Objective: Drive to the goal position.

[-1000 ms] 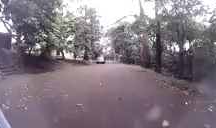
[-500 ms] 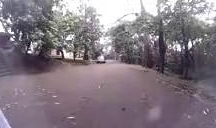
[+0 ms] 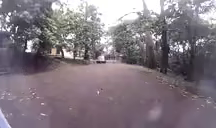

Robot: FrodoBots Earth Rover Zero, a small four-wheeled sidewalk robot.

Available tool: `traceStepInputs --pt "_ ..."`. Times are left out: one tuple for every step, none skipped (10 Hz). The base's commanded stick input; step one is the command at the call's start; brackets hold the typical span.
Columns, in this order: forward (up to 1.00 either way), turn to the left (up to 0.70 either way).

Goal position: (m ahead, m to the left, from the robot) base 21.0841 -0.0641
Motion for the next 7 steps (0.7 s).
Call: traceStepInputs --pt "0.70 0.00" --pt "0.70 0.00" --pt "0.70 0.00" --pt "0.70 0.00" --pt "0.70 0.00" --pt "0.70 0.00" --pt "0.70 0.00"
